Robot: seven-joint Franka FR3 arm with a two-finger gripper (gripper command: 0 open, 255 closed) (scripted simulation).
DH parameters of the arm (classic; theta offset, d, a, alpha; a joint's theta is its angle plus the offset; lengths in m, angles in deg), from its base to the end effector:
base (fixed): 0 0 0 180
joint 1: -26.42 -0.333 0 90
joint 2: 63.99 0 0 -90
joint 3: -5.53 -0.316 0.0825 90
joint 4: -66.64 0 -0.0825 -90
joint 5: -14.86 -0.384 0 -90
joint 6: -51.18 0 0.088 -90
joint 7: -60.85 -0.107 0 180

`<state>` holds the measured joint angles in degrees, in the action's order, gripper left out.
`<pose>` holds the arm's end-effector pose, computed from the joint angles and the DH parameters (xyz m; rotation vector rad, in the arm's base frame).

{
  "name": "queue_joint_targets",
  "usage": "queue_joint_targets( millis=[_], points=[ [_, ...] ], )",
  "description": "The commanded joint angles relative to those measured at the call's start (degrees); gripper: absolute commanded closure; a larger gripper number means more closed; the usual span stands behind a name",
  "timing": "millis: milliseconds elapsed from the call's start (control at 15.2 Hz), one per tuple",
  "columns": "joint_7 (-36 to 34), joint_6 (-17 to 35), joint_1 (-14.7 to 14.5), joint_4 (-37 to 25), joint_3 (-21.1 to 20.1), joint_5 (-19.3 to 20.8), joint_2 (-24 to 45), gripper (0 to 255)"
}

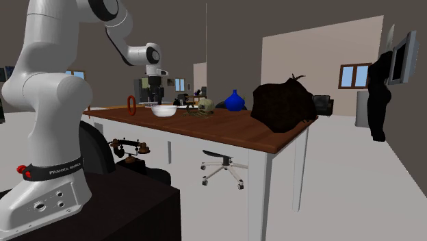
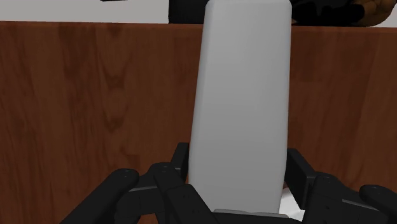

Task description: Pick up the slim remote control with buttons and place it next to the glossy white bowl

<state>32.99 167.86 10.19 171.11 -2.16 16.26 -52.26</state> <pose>0.5642 0.2441 0.4249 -3.1308 0.0952 -0.0109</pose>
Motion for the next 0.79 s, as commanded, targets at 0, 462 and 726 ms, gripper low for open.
queue_joint_targets(
  millis=[0,462,726],
  points=[
    [-0.09,1.52,-0.03,0.97,0.01,0.1,0.5,255],
    [-0.32,6.36,-0.11,3.79,0.11,0.46,2.54,255],
    [-0.47,9.06,-0.17,5.12,0.19,0.72,3.93,255]
  ],
)
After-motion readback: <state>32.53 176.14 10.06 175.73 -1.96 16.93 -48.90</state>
